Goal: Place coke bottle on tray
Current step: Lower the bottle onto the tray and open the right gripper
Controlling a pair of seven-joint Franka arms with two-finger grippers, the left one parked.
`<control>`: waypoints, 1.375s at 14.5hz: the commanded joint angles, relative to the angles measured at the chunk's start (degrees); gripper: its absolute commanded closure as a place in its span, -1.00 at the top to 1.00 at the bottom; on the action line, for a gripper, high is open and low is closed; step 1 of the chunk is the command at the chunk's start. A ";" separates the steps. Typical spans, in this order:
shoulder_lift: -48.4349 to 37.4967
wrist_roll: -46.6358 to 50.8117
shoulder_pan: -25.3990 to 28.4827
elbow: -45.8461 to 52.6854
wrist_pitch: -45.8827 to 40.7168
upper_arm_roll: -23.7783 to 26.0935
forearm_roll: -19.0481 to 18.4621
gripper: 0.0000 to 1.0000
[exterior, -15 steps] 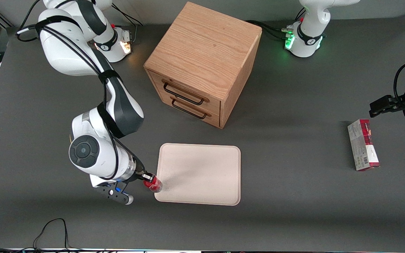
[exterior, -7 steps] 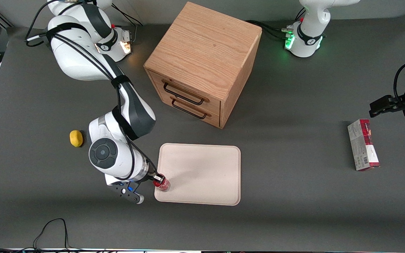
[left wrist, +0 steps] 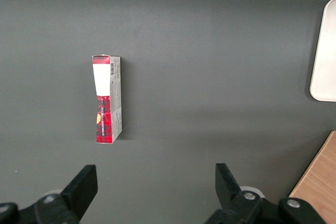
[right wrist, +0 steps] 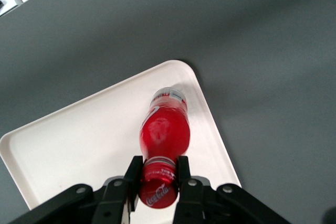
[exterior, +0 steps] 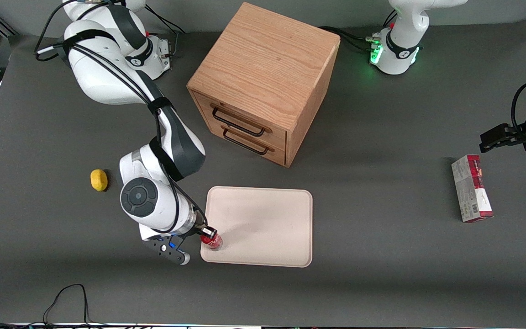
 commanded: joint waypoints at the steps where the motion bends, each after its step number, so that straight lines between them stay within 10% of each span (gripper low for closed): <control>1: 1.61 1.99 0.54 2.47 0.38 -0.11 -1.46 -1.00; 4: 1.61 2.08 0.19 2.47 0.38 -0.02 -1.46 -1.00; 5: 1.61 2.17 0.10 2.38 0.38 -0.02 -1.46 -0.42; 6: 1.61 2.08 0.27 2.21 0.64 -0.11 -1.46 0.90; 20: 1.44 2.08 0.28 2.20 0.73 -0.11 -1.55 1.00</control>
